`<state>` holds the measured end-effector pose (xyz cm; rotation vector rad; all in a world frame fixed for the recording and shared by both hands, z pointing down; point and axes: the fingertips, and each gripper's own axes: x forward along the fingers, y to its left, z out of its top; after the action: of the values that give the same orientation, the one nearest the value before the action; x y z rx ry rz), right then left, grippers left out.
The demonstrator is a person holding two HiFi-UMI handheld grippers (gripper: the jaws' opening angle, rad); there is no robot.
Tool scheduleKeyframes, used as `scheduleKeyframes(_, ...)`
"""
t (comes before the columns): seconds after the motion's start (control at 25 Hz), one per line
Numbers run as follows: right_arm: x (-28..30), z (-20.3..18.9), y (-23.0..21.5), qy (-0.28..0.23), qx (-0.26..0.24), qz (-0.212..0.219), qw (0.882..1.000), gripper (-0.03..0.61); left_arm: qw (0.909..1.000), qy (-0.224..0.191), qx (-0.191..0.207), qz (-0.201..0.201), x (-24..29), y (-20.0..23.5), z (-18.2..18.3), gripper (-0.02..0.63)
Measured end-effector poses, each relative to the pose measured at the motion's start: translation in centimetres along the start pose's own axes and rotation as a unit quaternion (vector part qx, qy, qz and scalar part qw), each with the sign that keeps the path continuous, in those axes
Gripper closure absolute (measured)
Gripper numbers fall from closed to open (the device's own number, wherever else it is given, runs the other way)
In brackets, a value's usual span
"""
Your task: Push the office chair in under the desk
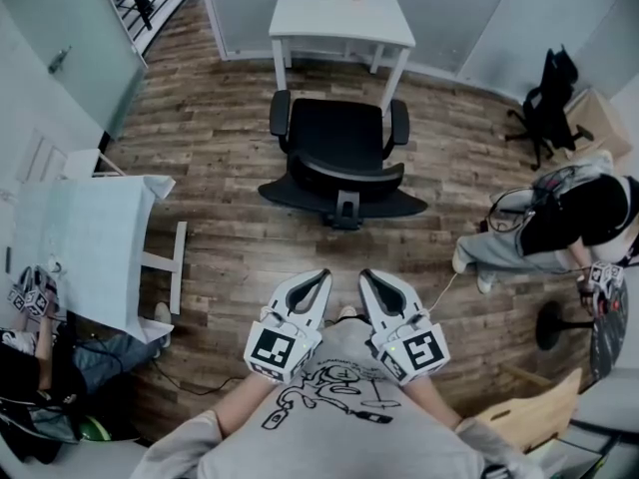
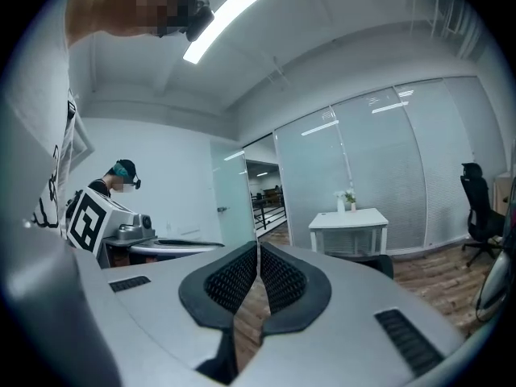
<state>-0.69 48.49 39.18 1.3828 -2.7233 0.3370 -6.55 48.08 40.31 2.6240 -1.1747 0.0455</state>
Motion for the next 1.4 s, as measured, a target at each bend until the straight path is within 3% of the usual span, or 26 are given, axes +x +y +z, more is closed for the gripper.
scheduleKeyframes(0.28,0.3,-0.1,-0.9,0.011,-0.030,-0.012,0.999,0.540,0.9996,0.021,0.017,0.006,0.1,1.1,-0.8,0.611)
scheduleKeyframes(0.68,2.1,-2.1,-5.8,0.046,-0.128,-0.034,0.990,0.537,0.9929,0.073,0.093,0.013,3.8,4.9,-3.6,0.570)
scheduleKeyframes(0.96,4.3,-5.5,-9.7,0.114,-0.215,-0.044,0.969,0.535,0.9787,0.129,0.159,0.021,7.1,8.8,-7.0,0.551)
scheduleKeyframes(1.04,5.1,-6.6,-10.7,0.135,-0.245,-0.043,0.959,0.531,0.9698,0.155,0.188,0.014,8.3,9.6,-8.8,0.532)
scheduleKeyframes(1.16,6.3,-8.3,-12.3,0.160,-0.275,-0.036,0.947,0.517,0.9494,0.195,0.246,0.007,9.7,10.8,-11.3,0.511)
scheduleKeyframes(1.4,8.7,-11.5,-15.6,0.217,-0.328,-0.022,0.919,0.456,0.8845,0.277,0.375,-0.003,12.2,14.4,-15.9,0.471)
